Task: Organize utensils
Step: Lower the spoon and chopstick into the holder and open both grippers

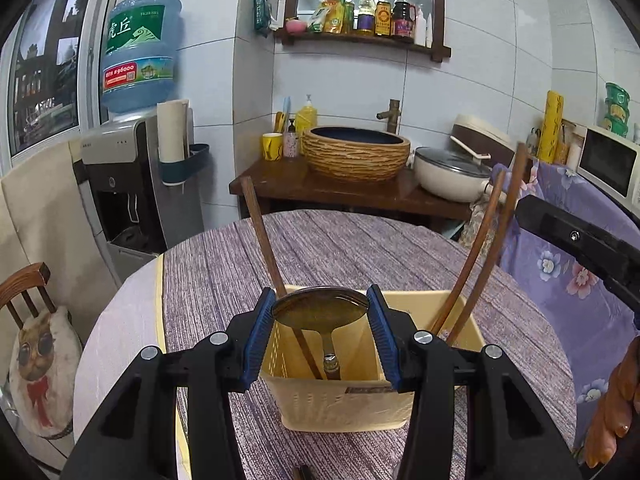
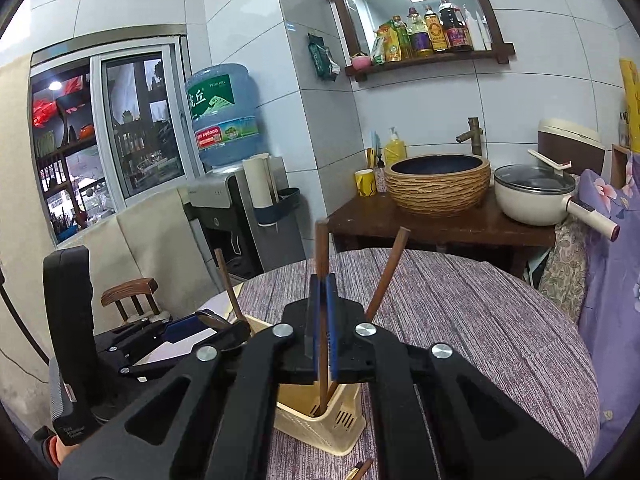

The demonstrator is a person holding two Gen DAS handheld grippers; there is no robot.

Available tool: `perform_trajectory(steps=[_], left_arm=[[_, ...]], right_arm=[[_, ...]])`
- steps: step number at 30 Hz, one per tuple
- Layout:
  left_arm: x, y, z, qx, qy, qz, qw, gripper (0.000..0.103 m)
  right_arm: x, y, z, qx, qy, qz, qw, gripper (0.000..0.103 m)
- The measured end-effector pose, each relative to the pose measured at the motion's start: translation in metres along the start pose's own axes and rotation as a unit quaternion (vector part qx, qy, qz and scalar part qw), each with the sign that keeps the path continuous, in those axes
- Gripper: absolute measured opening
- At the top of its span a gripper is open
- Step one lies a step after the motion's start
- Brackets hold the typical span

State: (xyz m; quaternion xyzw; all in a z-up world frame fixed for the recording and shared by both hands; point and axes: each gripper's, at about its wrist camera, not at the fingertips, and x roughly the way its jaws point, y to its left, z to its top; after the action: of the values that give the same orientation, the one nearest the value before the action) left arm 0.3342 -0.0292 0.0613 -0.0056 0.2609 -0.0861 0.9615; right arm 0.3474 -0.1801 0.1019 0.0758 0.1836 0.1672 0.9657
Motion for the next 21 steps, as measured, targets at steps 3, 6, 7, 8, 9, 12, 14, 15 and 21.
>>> perform_trajectory(steps=[3,6,7,8,9,12,14,15,21], left_arm=[[0.005,0.001,-0.005,-0.001,0.008,-0.002,1.0000,0.046],[0.005,0.002,-0.007,-0.006,0.008,-0.006,0.9999,0.047],[0.004,0.003,-0.007,-0.006,0.007,-0.007,0.9999,0.047],[0.002,0.002,-0.007,-0.006,0.004,-0.009,0.9999,0.047],[-0.002,0.002,-0.007,-0.005,0.001,-0.011,0.9999,0.050],[-0.019,0.003,-0.009,-0.005,-0.018,-0.015,0.9997,0.065],[-0.029,0.002,-0.013,-0.005,-0.028,-0.017,0.9994,0.068],[-0.035,0.002,-0.016,-0.003,-0.032,-0.017,0.9993,0.072],[-0.057,0.014,-0.040,-0.024,-0.033,-0.008,0.9991,0.084]], right_arm=[[0.003,-0.002,-0.003,0.002,0.001,-0.001,1.000,0.003],[0.002,-0.005,-0.005,0.010,-0.003,0.000,1.000,0.004],[0.001,-0.006,-0.006,0.012,-0.005,0.001,1.000,0.004],[-0.001,-0.007,-0.007,0.012,-0.006,0.005,1.000,0.004],[-0.003,-0.007,-0.008,0.013,-0.007,0.006,1.000,0.004],[-0.011,-0.008,-0.015,0.010,-0.011,-0.001,1.000,0.006],[-0.016,-0.007,-0.021,0.007,-0.006,0.001,1.000,0.013],[-0.019,-0.006,-0.023,0.006,-0.004,0.003,1.000,0.029],[-0.037,0.000,-0.049,-0.008,0.007,-0.021,1.000,0.049]])
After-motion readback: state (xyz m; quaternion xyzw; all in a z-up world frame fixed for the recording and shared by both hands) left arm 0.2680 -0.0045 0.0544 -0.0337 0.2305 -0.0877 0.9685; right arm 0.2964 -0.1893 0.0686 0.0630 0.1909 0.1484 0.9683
